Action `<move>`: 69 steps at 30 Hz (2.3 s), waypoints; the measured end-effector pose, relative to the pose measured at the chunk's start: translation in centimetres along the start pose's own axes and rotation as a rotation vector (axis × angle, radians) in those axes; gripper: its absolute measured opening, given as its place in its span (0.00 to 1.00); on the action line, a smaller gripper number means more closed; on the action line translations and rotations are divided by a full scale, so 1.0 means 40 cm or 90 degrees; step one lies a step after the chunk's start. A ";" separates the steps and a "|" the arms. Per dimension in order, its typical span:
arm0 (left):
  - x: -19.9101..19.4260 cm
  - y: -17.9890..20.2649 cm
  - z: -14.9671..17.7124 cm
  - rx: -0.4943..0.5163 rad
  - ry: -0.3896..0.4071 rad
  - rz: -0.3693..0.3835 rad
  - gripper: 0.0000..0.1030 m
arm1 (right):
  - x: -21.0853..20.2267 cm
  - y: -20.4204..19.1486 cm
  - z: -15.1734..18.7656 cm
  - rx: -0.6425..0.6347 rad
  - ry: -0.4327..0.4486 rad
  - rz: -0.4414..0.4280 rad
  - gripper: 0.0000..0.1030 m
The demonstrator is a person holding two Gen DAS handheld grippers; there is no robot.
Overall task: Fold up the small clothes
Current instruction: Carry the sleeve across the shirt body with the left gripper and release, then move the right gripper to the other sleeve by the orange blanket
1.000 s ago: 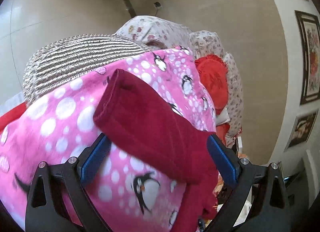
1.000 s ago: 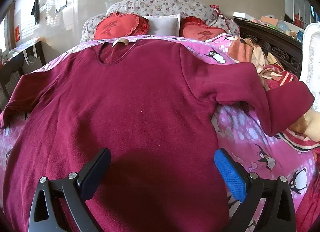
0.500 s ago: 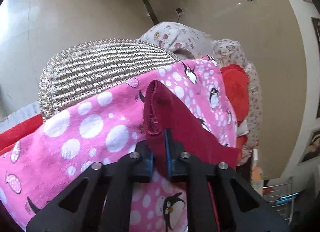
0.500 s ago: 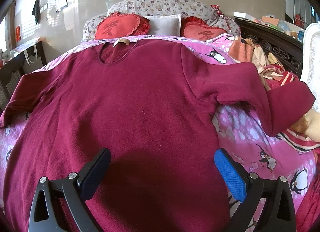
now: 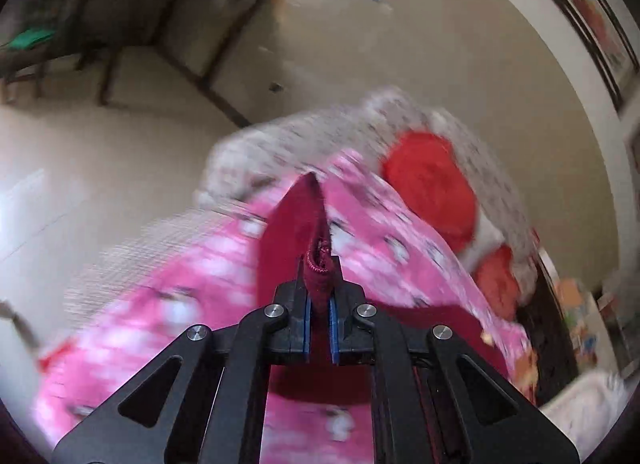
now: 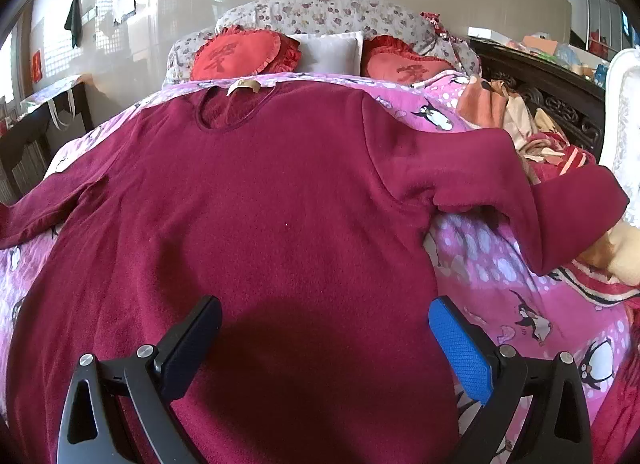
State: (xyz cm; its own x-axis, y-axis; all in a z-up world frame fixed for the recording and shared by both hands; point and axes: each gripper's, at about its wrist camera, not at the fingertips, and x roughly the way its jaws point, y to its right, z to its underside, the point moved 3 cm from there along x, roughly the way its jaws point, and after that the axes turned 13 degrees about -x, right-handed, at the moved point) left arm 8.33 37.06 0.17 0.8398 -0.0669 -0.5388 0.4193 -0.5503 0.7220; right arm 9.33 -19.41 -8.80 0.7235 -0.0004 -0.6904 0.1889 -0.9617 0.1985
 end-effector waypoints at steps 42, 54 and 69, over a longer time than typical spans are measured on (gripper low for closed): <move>0.312 0.512 0.571 0.372 -0.264 0.091 0.44 | -0.025 0.032 0.004 0.048 0.034 -0.017 1.00; 0.375 0.362 0.463 0.311 -0.232 -0.061 0.44 | -0.061 0.042 -0.014 0.041 0.020 -0.042 1.00; 0.280 0.261 0.586 0.342 -0.212 -0.010 0.55 | 0.216 0.042 -0.211 -0.031 -0.080 -0.147 0.29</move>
State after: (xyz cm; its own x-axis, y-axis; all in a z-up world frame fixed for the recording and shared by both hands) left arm 14.02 11.06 -8.49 0.6460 -0.2638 -0.7163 0.1264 -0.8884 0.4412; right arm 21.52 -18.70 -8.55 0.5702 0.1800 -0.8015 0.3725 -0.9263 0.0570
